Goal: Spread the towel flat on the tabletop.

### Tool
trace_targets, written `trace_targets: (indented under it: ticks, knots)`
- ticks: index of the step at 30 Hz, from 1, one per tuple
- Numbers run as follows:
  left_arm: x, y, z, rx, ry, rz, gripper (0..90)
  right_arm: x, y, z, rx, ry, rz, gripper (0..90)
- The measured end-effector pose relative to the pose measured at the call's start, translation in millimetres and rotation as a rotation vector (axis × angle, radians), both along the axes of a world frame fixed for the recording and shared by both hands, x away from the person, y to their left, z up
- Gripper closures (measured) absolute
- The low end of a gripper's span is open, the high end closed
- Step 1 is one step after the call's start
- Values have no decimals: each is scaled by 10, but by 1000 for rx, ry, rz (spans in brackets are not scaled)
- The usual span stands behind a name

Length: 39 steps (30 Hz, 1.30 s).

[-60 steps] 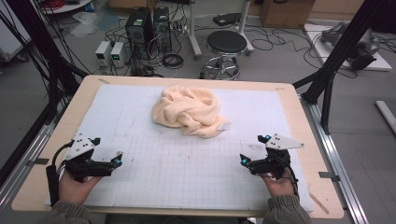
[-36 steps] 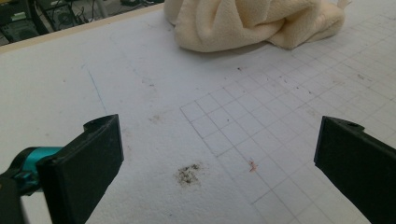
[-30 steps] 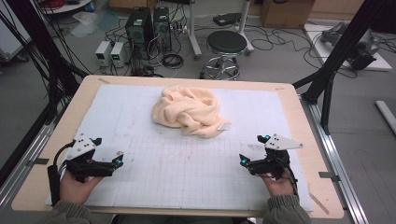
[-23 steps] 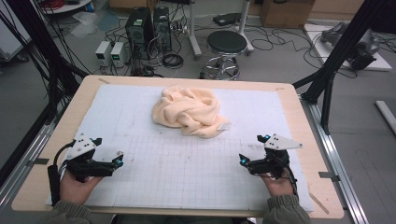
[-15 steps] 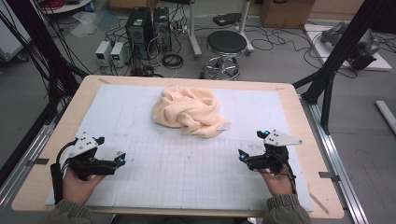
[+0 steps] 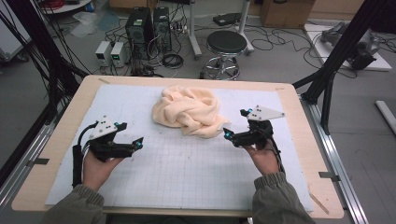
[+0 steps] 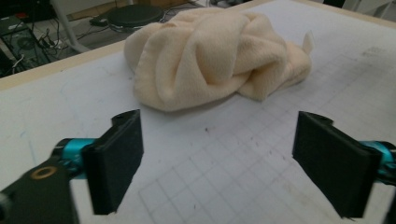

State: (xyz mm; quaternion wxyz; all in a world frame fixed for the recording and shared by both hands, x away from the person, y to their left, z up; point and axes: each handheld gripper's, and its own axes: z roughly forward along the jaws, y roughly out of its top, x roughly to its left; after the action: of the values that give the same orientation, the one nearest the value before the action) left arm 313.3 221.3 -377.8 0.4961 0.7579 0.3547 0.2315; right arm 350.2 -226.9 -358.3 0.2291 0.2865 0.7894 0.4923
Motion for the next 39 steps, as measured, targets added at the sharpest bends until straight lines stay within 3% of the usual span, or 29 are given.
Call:
trace_targets:
  ticks: [3, 5, 7, 9, 12, 14, 17, 19, 20, 22, 25, 26, 29, 31, 33, 38, 39]
  knots:
    - [179, -94, 35, -22, -4, 0, 265, 154, 115, 55, 11, 3, 23, 104]
    - [310, -165, 57, 6, 5, -1, 298, 234, 160, 54, 15, 9, 46, 173]
    - [478, -239, 60, 33, 22, 2, 314, 308, 228, 8, 7, 22, 52, 180]
    - [614, -267, 45, 26, 43, 3, 315, 385, 291, -76, -7, 51, 67, 196]
    - [814, -327, -38, 26, 71, 6, 334, 515, 372, -263, -20, 127, 110, 264]
    - [908, -368, -133, 11, 88, 10, 342, 539, 390, -306, -17, 133, 119, 287]
    - [1024, -425, -294, 37, 106, 2, 373, 618, 481, -488, -42, 172, 148, 354]
    - [1071, -463, -366, 46, 123, -7, 380, 633, 499, -521, -51, 180, 149, 362]
    - [1103, -496, -401, 63, 137, -15, 401, 663, 550, -609, -79, 214, 169, 396]
    - [1139, -547, -435, 72, 145, -25, 426, 677, 586, -663, -104, 228, 182, 434]
    - [1152, -599, -473, 81, 124, -34, 495, 689, 620, -717, -130, 249, 198, 482]
    - [1157, -607, -488, 87, 127, -34, 580, 695, 636, -743, -142, 256, 201, 509]
    - [1177, -601, -540, 100, 164, -49, 713, 715, 683, -820, -175, 285, 227, 654]
    - [1183, -584, -550, 96, 182, -58, 737, 717, 685, -823, -168, 287, 233, 691]
    - [1169, -575, -524, 85, 187, -61, 775, 696, 693, -800, -187, 285, 249, 796]
    - [1063, -508, -338, 115, 183, -86, 785, 642, 679, -712, -193, 270, 272, 817]
    - [1027, -485, -286, 120, 181, -91, 786, 582, 663, -626, -186, 255, 290, 818]
